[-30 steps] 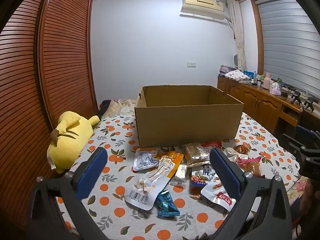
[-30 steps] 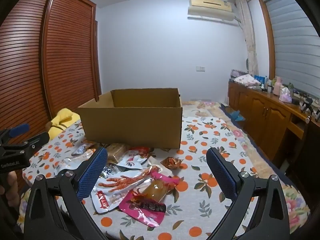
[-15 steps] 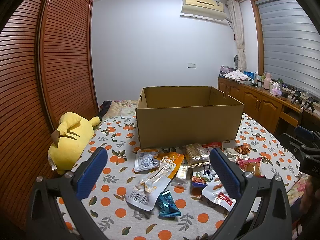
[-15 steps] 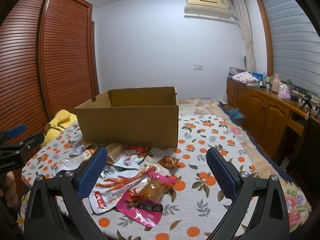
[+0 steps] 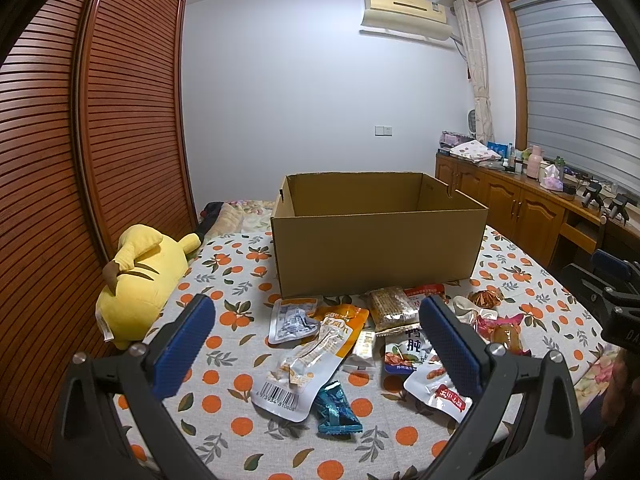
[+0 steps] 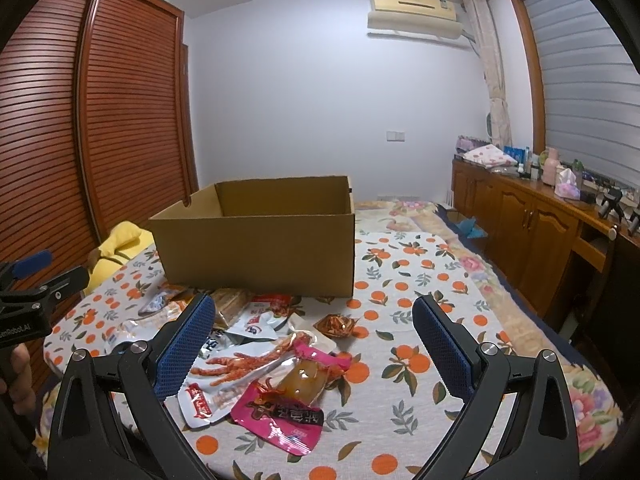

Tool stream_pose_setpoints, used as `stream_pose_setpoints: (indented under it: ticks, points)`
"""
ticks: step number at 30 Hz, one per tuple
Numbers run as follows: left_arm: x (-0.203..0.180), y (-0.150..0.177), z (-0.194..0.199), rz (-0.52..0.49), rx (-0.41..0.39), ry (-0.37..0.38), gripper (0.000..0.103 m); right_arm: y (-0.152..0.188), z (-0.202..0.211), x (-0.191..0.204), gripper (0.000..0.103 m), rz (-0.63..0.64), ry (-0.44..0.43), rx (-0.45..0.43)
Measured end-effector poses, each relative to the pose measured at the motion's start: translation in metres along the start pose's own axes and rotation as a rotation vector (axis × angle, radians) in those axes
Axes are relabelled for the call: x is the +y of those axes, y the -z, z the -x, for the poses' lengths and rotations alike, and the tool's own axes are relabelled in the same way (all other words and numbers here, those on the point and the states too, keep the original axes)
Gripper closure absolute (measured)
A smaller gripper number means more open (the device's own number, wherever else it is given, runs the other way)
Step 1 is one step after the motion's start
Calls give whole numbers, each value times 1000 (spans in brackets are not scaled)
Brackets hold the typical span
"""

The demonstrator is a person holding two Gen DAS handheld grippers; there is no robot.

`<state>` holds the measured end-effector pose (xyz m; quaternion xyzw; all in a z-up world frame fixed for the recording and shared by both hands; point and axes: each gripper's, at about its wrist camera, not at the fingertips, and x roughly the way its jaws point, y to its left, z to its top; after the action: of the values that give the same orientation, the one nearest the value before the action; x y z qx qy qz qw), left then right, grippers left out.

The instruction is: Organize snacks

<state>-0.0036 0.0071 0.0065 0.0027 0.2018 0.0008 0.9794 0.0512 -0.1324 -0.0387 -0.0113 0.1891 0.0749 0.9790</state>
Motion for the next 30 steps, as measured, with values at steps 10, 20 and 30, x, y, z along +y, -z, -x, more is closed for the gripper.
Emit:
stream_pose_setpoints:
  ticks: [10,20,30]
  points:
    - [5,-5,-1,1,6,-4,0,-1,1,-3,2,-3,1,0]
    - [6,-5,-1,1,5,-4,0,-1,1,-2,2,-3,1,1]
    - [1,-3,-3,-2,4,-4,0,-1,1,-1,2,-2,1,0]
